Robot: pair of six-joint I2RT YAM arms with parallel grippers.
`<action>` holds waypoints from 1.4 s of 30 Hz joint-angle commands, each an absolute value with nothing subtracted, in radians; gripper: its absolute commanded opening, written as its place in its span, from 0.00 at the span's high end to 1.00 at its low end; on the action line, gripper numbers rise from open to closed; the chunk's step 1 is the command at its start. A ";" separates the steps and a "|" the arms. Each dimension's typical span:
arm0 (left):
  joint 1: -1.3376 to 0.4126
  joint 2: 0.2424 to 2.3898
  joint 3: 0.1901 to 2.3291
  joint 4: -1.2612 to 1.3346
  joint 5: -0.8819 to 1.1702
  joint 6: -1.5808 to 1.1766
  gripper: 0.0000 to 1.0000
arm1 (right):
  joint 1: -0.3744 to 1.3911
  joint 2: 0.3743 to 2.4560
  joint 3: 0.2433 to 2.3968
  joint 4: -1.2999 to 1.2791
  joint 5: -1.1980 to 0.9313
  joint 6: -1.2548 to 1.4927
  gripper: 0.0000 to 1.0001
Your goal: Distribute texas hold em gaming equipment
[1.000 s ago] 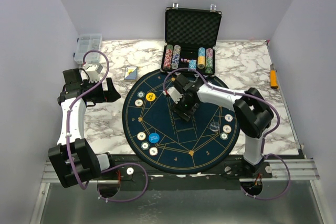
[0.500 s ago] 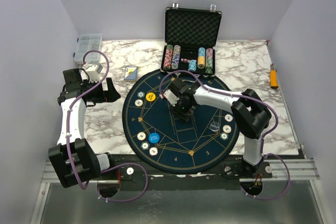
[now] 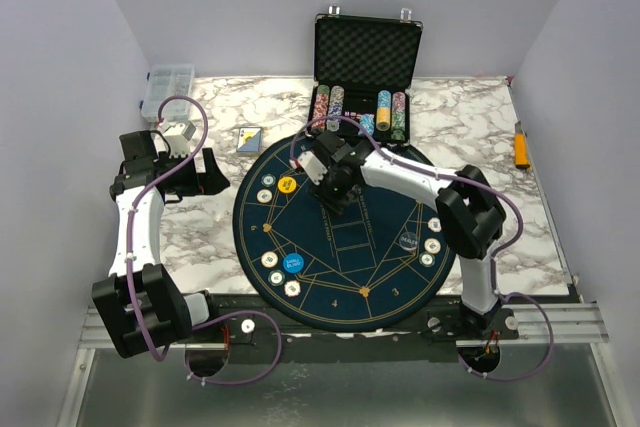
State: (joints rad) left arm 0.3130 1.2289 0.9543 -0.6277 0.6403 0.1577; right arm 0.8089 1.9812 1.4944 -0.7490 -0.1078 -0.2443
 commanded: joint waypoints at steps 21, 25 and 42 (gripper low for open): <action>0.318 1.230 0.974 -0.623 0.683 0.163 0.02 | 0.819 2.502 2.272 -0.611 -0.098 -0.260 0.74; 0.318 1.232 0.975 -0.622 0.688 0.164 0.02 | 0.819 2.526 2.277 -0.585 -0.099 -0.251 0.74; 0.318 1.238 0.985 -0.621 0.683 0.163 0.02 | 0.813 2.590 2.299 -0.528 -0.112 -0.239 0.71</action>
State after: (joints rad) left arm 0.3130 1.2354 0.9546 -0.6273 0.6556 0.1577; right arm 0.8124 2.5450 2.2608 -0.5625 -0.1097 -0.2523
